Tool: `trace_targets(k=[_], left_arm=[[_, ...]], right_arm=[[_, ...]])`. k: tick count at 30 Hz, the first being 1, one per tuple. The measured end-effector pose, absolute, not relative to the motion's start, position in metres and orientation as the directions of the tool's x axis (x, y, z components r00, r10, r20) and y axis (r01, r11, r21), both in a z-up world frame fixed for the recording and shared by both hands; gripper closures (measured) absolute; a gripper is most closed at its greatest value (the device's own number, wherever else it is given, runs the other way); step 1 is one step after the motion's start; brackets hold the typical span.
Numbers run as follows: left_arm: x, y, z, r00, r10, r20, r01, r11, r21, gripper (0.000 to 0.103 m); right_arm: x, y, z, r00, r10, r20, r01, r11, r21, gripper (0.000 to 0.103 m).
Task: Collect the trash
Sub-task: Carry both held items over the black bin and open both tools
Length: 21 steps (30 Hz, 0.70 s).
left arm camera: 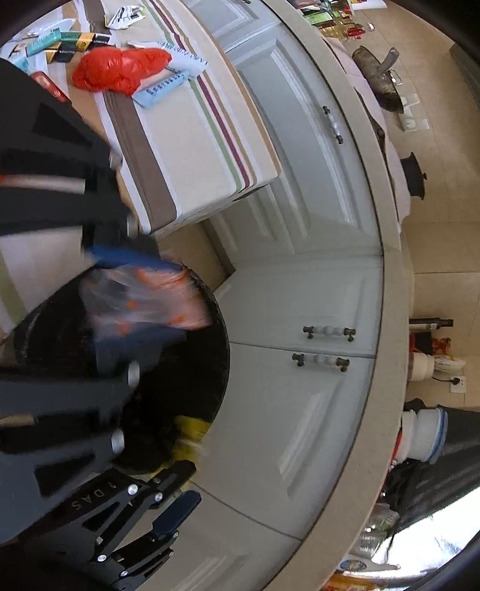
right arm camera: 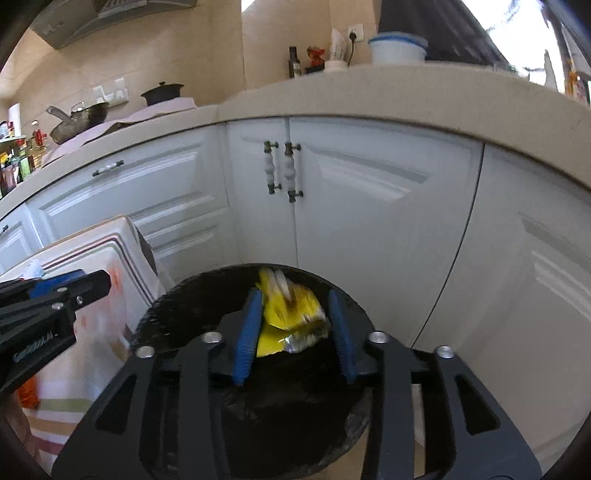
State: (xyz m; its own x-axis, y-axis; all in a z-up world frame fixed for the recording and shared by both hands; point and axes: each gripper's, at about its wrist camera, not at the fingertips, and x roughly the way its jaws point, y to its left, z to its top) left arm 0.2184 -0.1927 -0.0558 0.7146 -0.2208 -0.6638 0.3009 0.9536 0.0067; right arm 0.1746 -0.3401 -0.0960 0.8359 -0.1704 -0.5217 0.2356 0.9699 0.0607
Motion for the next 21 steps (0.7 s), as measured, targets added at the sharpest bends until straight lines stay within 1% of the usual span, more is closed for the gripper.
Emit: trace_targets(k=[5, 12, 17, 21], left_arm=[[0.222, -0.195, -0.058, 0.714, -0.209, -0.668, 0.293, 0.956, 0.014, 0.052], [0.210, -0.176, -0.043, 0.742, -0.190, -0.643, 0.261, 0.965, 0.016, 0.050], [0.186, -0.143, -0.029, 0.772, -0.157, -0.616, 0.217, 0.976, 0.023, 0.047], [0.163, -0.105, -0.020, 0.794, -0.107, -0.598, 0.154, 0.988, 0.027, 0.040]], right_arm=[[0.180, -0.345, -0.100, 0.827, -0.180, -0.533, 0.254, 0.965, 0.069, 0.055], [0.165, -0.334, -0.083, 0.839, -0.165, -0.518, 0.243, 0.966, 0.085, 0.054], [0.145, -0.308, -0.069, 0.858, -0.125, -0.499, 0.196, 0.976, 0.091, 0.050], [0.129, -0.276, -0.059, 0.873, -0.066, -0.482, 0.132, 0.986, 0.104, 0.048]])
